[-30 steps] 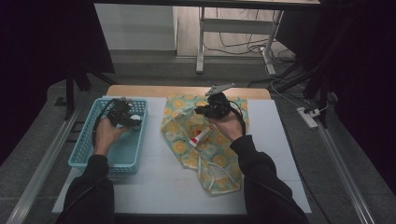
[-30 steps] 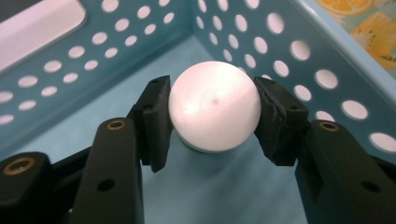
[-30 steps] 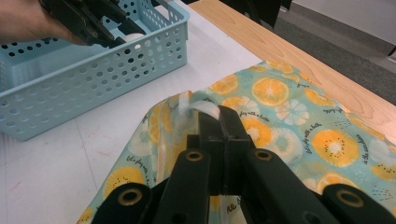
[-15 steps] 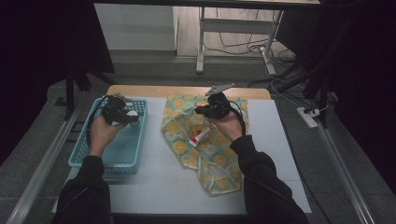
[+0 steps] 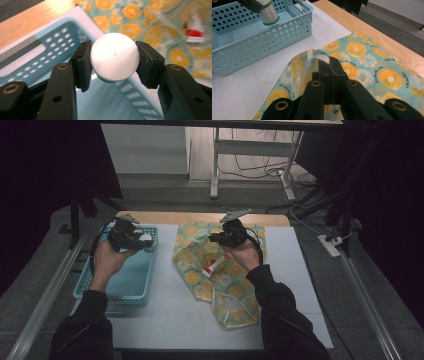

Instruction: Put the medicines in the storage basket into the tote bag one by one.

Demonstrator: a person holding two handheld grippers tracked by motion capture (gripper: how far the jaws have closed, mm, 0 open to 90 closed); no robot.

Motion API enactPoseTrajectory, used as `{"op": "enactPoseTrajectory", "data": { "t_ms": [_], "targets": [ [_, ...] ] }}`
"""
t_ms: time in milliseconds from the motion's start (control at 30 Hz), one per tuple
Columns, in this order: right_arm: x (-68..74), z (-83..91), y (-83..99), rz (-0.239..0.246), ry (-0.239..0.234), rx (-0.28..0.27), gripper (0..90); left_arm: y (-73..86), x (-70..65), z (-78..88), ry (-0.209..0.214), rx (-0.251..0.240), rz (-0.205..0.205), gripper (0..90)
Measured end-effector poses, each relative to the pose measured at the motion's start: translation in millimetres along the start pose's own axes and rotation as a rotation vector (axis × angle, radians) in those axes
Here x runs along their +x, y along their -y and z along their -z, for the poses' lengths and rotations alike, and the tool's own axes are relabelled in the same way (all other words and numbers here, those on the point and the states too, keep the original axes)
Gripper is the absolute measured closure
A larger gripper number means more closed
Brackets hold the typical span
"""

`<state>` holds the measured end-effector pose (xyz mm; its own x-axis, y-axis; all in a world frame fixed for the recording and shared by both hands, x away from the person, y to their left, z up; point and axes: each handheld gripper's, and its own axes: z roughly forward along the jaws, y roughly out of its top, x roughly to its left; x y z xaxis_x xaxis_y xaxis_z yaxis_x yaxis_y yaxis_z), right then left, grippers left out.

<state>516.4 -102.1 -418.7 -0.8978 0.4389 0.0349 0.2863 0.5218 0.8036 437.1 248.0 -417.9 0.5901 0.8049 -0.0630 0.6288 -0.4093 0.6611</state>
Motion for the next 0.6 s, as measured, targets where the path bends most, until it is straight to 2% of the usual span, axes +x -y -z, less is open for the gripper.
{"op": "enactPoseTrajectory", "data": {
  "t_ms": [267, 600],
  "targets": [
    [-1.1, 0.1, 0.1, -0.005, 0.001, 0.0, 89.8, -16.2, -34.2, -3.3, 0.073, -0.023, -0.073, 50.5],
    [-3.1, 0.3, 0.8, -0.009, 0.004, -0.001, 89.8, -40.4, -79.9, -27.8, 0.148, -0.015, -0.168, 50.5]
  ]
}}
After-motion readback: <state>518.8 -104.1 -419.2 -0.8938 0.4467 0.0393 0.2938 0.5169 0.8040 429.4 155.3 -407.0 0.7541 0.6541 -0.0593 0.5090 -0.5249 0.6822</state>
